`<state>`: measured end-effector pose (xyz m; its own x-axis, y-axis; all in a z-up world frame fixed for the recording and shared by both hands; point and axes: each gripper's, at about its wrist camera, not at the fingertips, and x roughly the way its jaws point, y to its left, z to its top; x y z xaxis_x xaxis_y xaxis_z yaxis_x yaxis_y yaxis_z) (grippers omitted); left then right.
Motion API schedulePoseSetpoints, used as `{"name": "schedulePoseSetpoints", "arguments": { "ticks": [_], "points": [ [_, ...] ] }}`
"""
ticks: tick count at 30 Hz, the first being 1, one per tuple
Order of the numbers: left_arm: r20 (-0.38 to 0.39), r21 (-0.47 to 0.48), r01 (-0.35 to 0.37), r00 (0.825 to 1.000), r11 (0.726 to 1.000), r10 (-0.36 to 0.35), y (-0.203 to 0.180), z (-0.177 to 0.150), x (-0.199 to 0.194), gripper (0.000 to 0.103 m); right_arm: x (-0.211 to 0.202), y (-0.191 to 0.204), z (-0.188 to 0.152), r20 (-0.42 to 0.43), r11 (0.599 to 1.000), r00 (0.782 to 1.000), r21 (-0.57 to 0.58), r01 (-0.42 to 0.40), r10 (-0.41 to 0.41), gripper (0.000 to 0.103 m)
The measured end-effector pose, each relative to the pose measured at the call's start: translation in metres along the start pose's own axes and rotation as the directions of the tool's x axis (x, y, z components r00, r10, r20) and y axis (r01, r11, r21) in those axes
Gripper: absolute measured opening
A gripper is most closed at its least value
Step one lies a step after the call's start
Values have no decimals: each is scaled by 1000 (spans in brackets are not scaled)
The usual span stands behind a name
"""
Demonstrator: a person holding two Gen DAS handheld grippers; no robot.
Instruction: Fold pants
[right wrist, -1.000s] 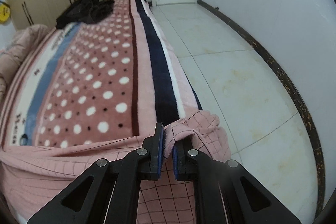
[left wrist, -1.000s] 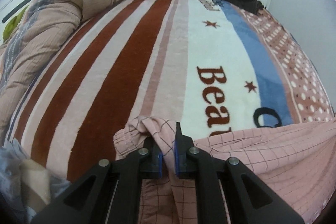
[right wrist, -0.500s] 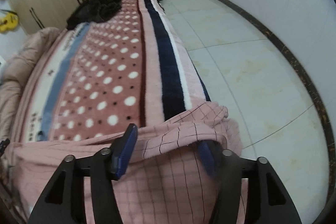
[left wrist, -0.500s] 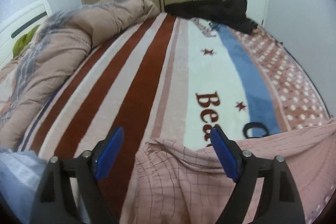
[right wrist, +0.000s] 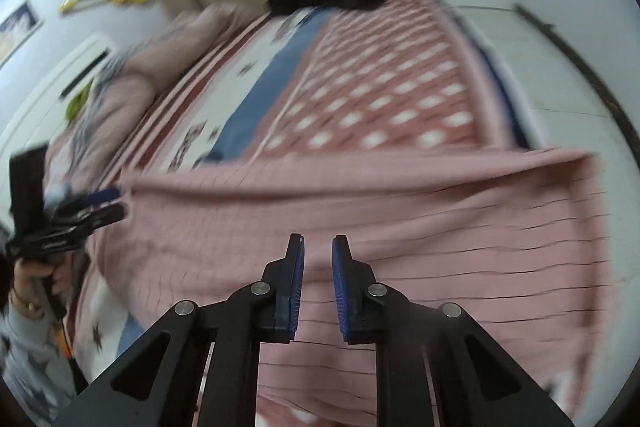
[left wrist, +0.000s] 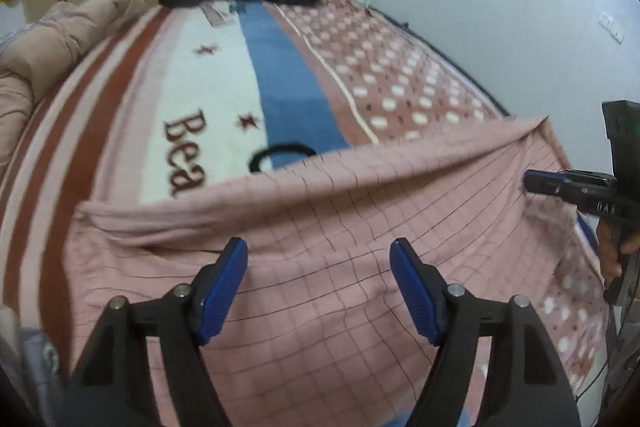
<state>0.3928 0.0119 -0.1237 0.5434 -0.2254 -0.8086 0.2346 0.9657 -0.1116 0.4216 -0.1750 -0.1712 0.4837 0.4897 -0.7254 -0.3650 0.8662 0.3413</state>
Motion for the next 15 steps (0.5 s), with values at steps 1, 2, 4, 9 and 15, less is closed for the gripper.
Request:
{"name": "schedulePoseSetpoints", "arguments": {
  "ticks": [1,2,4,9,15],
  "points": [
    [-6,-7,-7,1000,1000,7,1,1,8,71,12,6,0,-9,1000,1000,-19,-2,2,9],
    [-5,-14,-14,1000,1000,14,3,3,15,71,24,8,2,-7,1000,1000,-24,-1,1,9],
    [1,-21,-24,1000,1000,24,8,9,23,71,38,7,13,6,1000,1000,-16,-7,7,9],
    [39,-63,-51,998,997,54,25,30,36,71,62,-5,44,38,999,998,6,42,-42,9],
    [20,-131,-100,994,986,103,47,48,59,71,76,-36,74,42,986,988,79,148,-151,12]
  ]
}}
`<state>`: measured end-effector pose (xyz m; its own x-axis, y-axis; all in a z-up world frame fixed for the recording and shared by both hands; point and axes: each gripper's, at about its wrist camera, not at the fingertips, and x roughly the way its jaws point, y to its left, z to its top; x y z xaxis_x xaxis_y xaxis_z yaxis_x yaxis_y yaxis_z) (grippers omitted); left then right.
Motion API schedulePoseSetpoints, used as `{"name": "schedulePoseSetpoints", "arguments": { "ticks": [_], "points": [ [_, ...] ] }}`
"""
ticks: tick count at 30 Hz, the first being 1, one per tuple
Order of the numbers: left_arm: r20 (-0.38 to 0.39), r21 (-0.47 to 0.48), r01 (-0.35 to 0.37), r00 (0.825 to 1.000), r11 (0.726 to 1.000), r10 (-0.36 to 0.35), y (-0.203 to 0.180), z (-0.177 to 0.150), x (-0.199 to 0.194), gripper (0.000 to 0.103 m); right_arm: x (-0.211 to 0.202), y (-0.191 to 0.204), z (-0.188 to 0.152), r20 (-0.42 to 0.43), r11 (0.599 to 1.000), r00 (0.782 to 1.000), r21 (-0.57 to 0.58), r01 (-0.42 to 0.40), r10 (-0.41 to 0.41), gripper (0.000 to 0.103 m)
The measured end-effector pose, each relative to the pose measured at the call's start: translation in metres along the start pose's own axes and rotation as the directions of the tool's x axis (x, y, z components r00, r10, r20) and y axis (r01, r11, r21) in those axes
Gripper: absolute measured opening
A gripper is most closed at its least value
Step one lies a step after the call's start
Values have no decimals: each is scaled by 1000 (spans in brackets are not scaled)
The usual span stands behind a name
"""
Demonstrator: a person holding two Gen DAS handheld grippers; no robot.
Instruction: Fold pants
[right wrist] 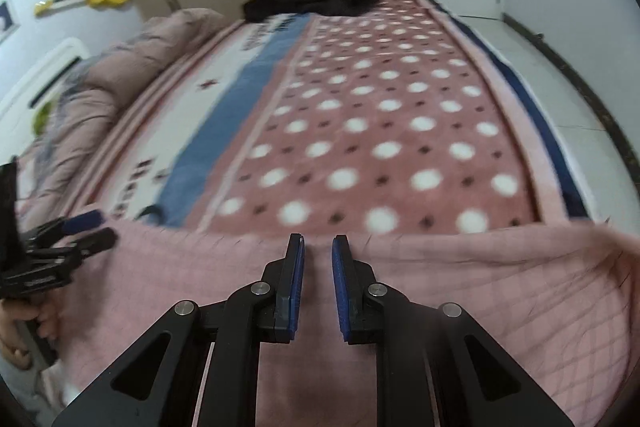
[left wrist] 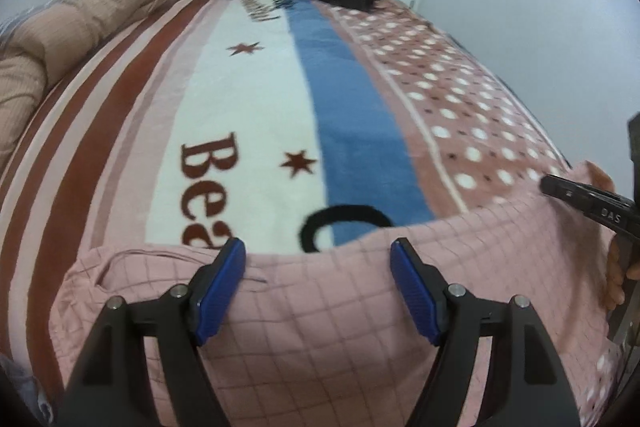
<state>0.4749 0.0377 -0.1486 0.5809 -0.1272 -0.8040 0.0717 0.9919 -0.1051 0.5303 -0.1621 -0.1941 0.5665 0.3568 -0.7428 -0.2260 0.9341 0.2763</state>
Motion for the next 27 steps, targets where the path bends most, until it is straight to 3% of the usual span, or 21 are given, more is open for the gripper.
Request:
{"name": "schedulePoseSetpoints", "arguments": {
  "ticks": [3,5,6,7,13,18,22,27],
  "points": [
    [24,1,24,999,1000,-24,-3,-5,-14,72,-11,-15,-2,3,999,1000,37,-17,17,12],
    [47,41,28,998,999,-29,-15,-12,-32,75,-34,-27,-10,26,998,999,51,-35,34,25],
    [57,50,30,998,998,-33,-18,-14,-39,79,-47,-33,-14,38,999,999,49,-23,22,41],
    [73,61,40,996,997,-45,-25,-18,-50,81,-65,-43,-22,59,999,998,44,11,-14,49],
    [118,90,105,986,990,-115,-58,-36,-93,83,-146,-115,-87,64,976,976,75,202,-207,51],
    [120,117,99,986,988,-113,-83,-52,-104,83,-164,-167,-131,25,949,957,133,285,-290,52],
    [101,135,78,991,988,-92,-97,-60,-103,83,-154,-187,-147,22,956,968,161,244,-250,51],
    [95,148,61,993,987,-75,-103,-64,-101,83,-161,-187,-151,62,972,983,174,159,-172,41]
  ]
}}
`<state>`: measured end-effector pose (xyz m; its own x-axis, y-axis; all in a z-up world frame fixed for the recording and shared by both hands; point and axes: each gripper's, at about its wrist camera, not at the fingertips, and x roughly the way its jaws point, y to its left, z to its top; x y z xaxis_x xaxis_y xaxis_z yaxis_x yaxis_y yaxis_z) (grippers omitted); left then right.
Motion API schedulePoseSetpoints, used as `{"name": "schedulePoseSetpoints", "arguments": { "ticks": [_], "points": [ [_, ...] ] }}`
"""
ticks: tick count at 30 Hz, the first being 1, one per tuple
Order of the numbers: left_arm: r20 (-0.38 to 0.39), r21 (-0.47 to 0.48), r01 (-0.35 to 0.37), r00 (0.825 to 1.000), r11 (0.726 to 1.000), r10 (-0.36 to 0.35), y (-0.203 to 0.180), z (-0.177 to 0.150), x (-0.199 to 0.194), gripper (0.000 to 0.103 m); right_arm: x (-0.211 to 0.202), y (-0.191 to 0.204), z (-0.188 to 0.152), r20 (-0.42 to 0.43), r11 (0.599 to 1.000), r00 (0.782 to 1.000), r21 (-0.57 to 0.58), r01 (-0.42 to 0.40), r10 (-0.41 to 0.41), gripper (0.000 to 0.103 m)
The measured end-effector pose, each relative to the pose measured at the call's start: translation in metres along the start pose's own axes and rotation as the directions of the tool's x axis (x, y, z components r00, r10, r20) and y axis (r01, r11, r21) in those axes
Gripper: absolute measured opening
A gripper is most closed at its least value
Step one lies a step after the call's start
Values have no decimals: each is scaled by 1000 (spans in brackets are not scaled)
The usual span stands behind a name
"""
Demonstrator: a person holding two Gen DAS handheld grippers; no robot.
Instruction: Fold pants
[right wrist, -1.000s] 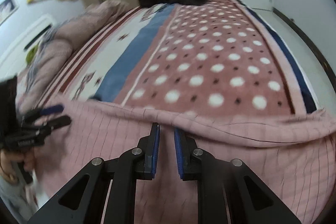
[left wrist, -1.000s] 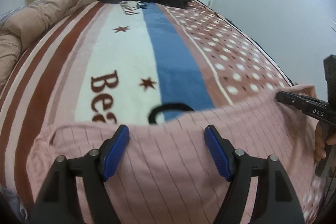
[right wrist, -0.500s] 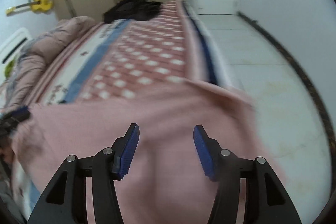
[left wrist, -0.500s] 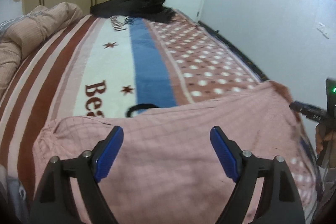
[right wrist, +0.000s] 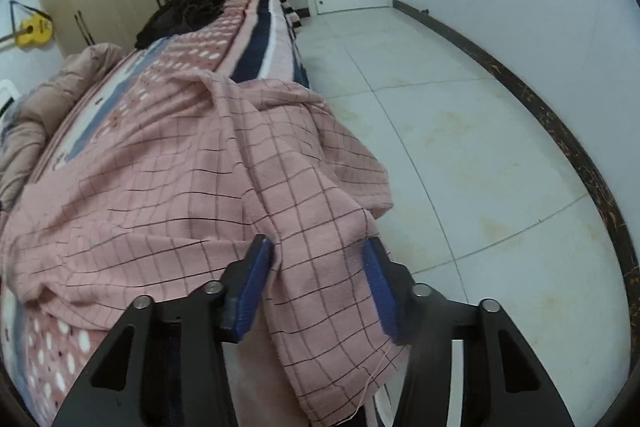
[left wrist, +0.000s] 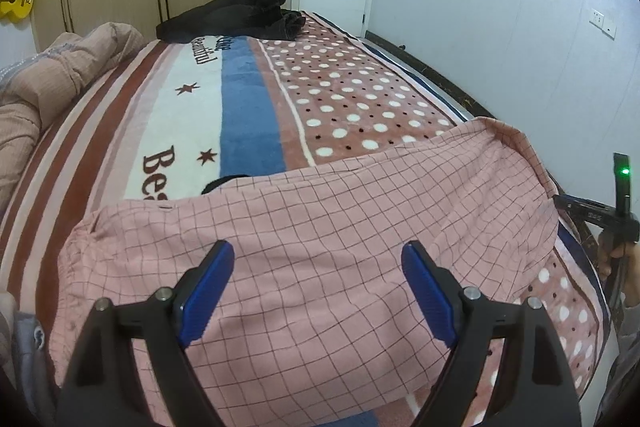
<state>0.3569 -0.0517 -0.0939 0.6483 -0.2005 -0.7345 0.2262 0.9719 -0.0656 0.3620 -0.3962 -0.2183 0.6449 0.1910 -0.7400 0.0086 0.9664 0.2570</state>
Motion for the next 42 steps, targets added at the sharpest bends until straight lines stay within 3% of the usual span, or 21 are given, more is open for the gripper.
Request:
{"name": "schedulePoseSetpoints", "arguments": {
  "ticks": [2,4,8,10,12,13,19,23,25,28,29,32,35,41,42],
  "points": [
    [-3,-5,6,1000,1000,-6,-2,0,0,83,-4,1,-6,-30,999,998,3,-49,49,41],
    [-6,-4,5,1000,1000,-5,-4,0,1,83,-6,3,-15,-60,999,998,-18,-31,30,51],
    [-6,-1,6,1000,1000,-6,-8,-1,0,83,-13,0,-30,-46,999,999,-43,-18,16,49],
    [-7,6,4,1000,1000,-4,-11,-2,0,83,-13,-3,-32,-48,999,998,-16,-30,29,18],
    [-7,15,0,1000,1000,0,-14,-2,1,83,-14,-3,-29,-36,998,998,-31,49,-50,3],
    [-7,16,-2,1000,1000,2,-14,-2,1,83,-13,-4,-27,-27,994,995,-48,94,-95,3],
    [7,-5,-7,1000,1000,7,-11,5,7,83,-25,-25,4,63,986,984,0,169,-168,1],
    [16,-31,-24,1000,999,25,-1,11,14,83,-23,-35,55,96,970,966,-13,243,-240,1],
    [10,-47,-29,1000,998,29,3,11,18,83,-16,-39,76,70,972,970,-31,235,-232,1],
    [3,-47,-30,1000,998,30,7,10,21,83,-8,-31,82,-21,995,998,-77,63,-64,5],
    [2,-45,-32,999,999,32,7,11,22,83,-6,-29,80,-26,994,998,-96,52,-54,8],
    [-8,-55,-26,1000,998,26,8,12,27,83,7,-15,62,-53,980,998,-196,23,-34,52],
    [-8,-55,-20,1000,998,20,5,11,31,83,24,-12,48,-96,980,995,-191,-51,33,53],
    [-14,-56,-20,1000,998,19,1,11,37,83,49,-12,53,-31,987,999,-158,34,-39,54],
    [-11,-53,-20,1000,998,20,-1,12,38,83,51,-13,59,-26,989,999,-147,20,-24,48]
  ]
}}
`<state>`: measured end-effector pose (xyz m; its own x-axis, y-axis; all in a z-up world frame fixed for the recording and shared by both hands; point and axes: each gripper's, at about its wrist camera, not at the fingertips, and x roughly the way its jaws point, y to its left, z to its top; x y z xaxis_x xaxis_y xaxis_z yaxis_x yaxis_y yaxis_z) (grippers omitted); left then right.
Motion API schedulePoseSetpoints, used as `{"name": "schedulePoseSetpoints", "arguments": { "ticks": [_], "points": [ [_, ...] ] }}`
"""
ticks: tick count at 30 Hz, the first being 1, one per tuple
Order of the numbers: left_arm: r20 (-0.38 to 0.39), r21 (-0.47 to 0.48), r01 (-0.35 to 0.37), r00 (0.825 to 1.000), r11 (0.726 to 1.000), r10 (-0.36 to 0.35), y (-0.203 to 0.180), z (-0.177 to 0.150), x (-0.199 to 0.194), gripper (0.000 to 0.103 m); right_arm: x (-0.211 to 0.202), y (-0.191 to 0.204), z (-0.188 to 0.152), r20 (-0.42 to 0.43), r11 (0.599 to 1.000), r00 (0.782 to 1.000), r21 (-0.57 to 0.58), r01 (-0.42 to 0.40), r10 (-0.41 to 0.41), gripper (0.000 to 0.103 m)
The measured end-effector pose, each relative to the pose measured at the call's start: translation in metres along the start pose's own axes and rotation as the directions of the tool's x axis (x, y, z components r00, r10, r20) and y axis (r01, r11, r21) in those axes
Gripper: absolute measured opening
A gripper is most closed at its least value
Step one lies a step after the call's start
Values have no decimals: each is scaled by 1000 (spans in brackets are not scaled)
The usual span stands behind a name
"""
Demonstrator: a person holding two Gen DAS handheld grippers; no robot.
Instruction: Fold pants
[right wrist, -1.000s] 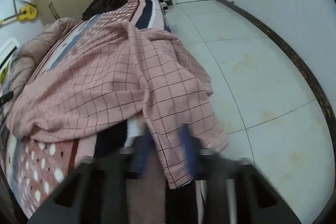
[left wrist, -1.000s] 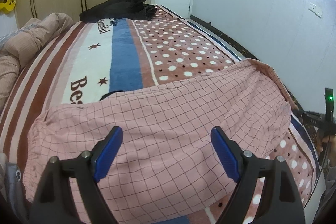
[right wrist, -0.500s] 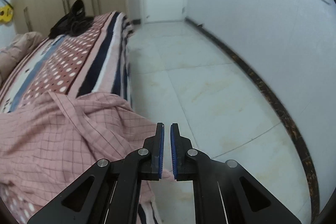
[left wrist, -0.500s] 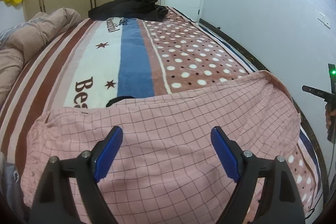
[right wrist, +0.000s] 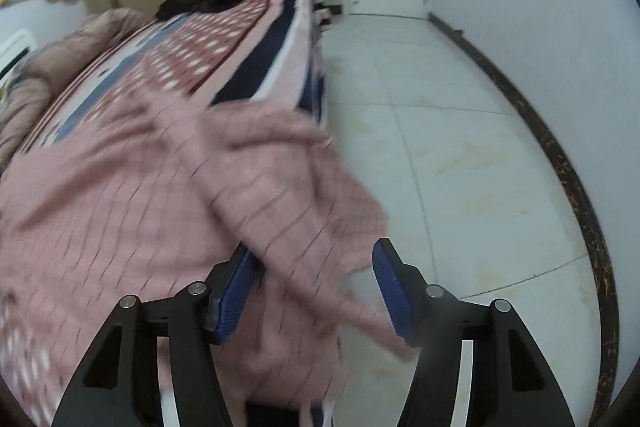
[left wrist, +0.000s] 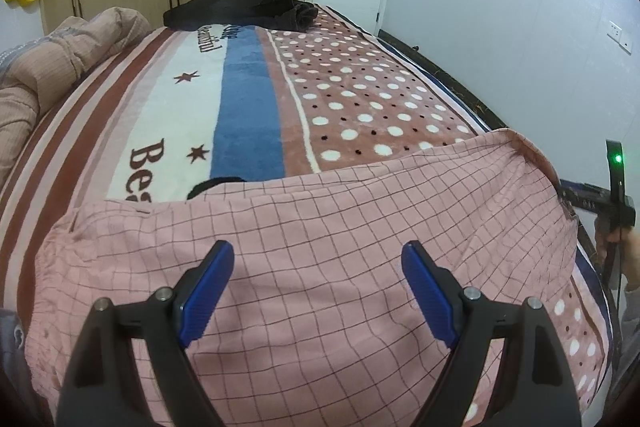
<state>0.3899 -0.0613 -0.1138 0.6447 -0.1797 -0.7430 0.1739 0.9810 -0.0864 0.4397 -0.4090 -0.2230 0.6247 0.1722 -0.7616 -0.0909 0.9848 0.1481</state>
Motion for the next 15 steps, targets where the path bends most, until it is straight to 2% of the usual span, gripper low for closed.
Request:
{"name": "schedulePoseSetpoints", "arguments": {
  "ticks": [1,2,3,4,8,12,14,15],
  "points": [
    [4,5,1,1000,1000,-1,-2,1,0,83,3,1,3,2,1000,1000,0,-15,15,33],
    [9,11,5,1000,1000,-5,-4,1,0,83,9,4,8,-10,1000,1000,-20,-16,15,27],
    [15,15,8,1000,1000,-9,-7,2,0,83,13,7,9,-23,999,1000,-36,-8,7,8],
    [20,14,13,1000,1000,-13,-8,3,0,83,19,9,11,-39,999,999,-49,-7,5,3],
    [30,3,43,999,999,-43,-13,7,1,83,24,11,29,10,995,997,-59,81,-80,1],
    [39,3,35,999,999,-35,-13,10,0,83,27,1,54,19,996,996,-8,88,-87,2],
    [37,-2,30,999,1000,-30,-10,10,0,83,37,-1,66,15,993,993,-15,116,-116,7],
    [37,-3,26,999,1000,-26,-9,9,0,83,44,-2,70,-4,990,990,-11,142,-142,21]
  ]
}}
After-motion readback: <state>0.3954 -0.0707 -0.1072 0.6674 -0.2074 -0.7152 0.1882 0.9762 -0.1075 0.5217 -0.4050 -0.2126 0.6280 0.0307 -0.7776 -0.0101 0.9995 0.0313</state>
